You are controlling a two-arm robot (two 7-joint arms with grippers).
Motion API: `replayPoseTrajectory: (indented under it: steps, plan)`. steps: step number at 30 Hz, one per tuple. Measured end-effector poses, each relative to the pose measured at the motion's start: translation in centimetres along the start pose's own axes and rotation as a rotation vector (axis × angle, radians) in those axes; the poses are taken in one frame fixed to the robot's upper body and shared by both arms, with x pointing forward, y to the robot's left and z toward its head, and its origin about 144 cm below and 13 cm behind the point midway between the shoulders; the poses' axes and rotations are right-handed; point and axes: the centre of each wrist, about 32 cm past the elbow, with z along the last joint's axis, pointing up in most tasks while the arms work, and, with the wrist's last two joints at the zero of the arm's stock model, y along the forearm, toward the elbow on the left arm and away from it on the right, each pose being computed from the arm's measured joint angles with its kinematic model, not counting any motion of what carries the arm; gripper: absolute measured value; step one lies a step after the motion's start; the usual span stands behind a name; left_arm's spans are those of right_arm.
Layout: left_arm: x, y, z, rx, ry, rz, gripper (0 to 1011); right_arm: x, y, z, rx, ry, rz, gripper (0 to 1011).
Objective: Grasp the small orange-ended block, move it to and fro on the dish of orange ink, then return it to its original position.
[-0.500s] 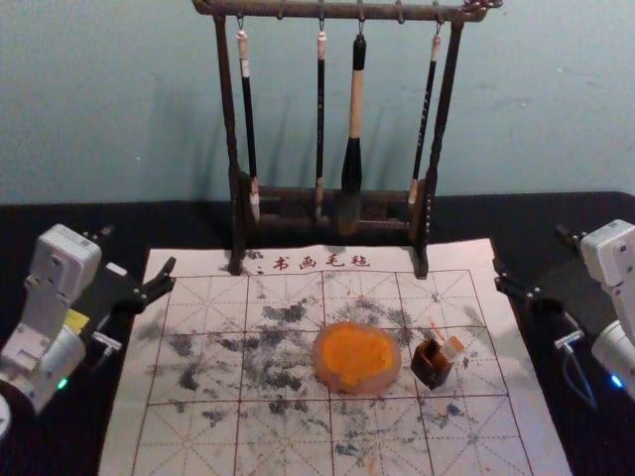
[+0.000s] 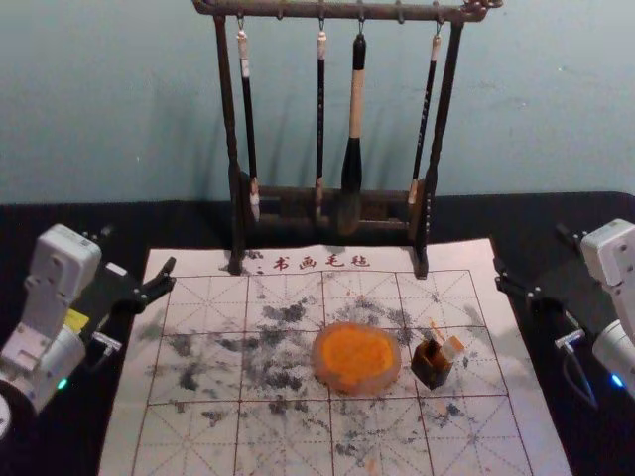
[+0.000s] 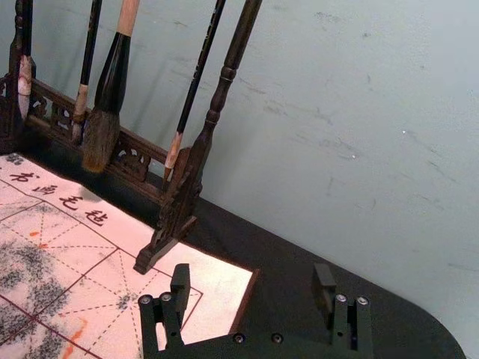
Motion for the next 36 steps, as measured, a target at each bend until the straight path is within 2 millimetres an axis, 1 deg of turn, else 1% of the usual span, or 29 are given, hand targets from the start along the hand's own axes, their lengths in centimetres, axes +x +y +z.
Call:
replayPoseTrajectory:
  steps: [36]
  plan:
    - [0.0, 0.0, 0.0, 0.0, 0.0, 0.0, 1001, 0.01, 0.0, 0.0, 0.0, 0.0, 0.0, 1002]
